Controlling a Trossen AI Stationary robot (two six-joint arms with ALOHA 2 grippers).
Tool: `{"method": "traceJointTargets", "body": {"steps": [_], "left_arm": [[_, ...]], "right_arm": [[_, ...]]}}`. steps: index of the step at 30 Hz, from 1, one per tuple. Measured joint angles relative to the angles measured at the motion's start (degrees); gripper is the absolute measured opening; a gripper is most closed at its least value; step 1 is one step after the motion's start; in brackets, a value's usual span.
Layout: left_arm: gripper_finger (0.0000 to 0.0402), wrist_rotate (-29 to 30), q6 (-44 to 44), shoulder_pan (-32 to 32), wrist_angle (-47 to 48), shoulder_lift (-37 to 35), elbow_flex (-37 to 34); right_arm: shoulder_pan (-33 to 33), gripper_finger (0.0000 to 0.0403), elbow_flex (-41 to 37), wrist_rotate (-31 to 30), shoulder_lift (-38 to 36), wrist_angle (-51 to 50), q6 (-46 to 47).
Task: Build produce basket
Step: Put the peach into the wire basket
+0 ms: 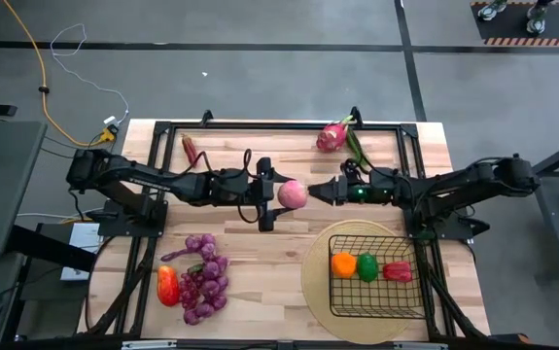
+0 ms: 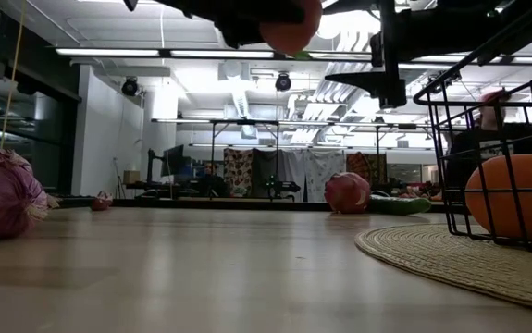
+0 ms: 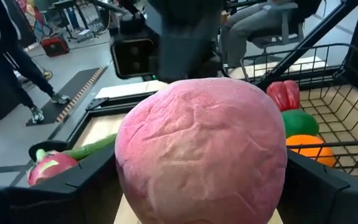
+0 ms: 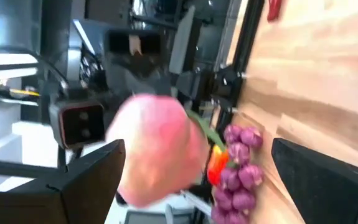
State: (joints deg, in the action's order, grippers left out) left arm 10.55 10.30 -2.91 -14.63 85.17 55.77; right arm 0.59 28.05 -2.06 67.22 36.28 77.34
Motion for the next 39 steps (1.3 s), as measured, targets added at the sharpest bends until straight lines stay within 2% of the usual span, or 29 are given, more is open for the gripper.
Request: {"method": "traceJointTargets", "body": {"steps": [9, 16, 25, 32, 39], "left_arm": [[0.0315, 0.39, 0.92, -0.93, 0.15, 0.0, 0.0], [0.0315, 0.11, 0.82, -0.86, -0.31, 0.47, 0.0], [0.0315, 0.0, -1.74, -0.77, -6.57, 4.42, -0.02], [0.0315, -0.08, -1.79, -0.88, -7.39, 4.42, -0.04], [0.0315, -3.18, -2.16, -0.77, -7.81, 4.51, -0.04]], "right_arm": [[-2.16, 0.04, 0.08, -0.48, 0.0, -0.27, -1.84], [-2.22, 0.04, 3.38, -0.9, 0.01, -2.04, -2.54], [-2.38, 0.04, 6.88, -0.44, 0.0, -12.26, -0.98], [-3.53, 0.04, 6.91, -7.08, -0.02, -12.09, 0.12], [-3.99, 0.04, 6.91, -8.03, -0.02, -11.12, -0.2]]}}
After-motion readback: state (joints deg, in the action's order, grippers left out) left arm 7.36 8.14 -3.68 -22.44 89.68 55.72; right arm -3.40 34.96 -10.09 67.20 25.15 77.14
